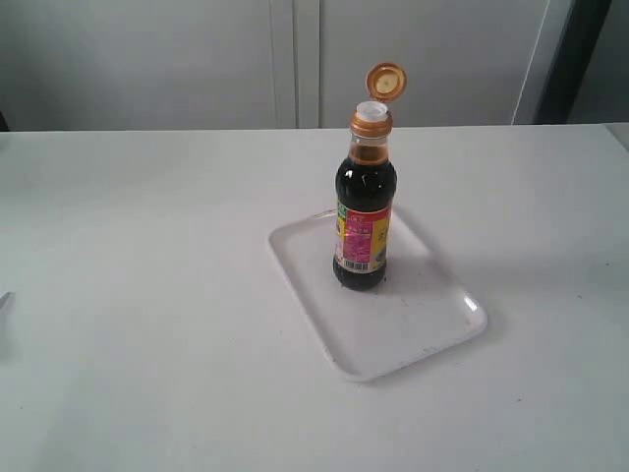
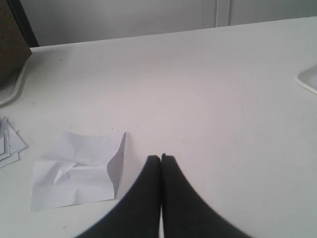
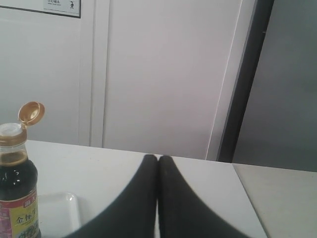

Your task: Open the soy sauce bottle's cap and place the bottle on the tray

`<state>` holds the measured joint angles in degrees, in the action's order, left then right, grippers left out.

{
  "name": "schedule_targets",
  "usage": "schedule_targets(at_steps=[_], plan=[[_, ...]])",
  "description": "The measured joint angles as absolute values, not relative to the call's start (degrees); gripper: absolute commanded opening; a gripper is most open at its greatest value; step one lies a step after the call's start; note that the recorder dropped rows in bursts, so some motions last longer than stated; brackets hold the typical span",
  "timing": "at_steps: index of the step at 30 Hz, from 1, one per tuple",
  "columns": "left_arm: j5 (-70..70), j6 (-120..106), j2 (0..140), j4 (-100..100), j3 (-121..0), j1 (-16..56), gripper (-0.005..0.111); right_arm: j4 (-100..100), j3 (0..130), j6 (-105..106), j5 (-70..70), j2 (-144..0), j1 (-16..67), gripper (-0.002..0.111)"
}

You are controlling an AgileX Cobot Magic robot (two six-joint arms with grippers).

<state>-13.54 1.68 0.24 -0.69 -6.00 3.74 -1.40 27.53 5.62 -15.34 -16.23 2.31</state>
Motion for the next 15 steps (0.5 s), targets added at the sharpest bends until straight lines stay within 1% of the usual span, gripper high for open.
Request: schedule_targets(at_steps=[15], plan=[[-12.3, 1.7, 0.2, 1.9, -0.3, 3.7, 0.000, -1.4, 27.5, 5.6, -15.3, -16.2, 2.3, 0.000]])
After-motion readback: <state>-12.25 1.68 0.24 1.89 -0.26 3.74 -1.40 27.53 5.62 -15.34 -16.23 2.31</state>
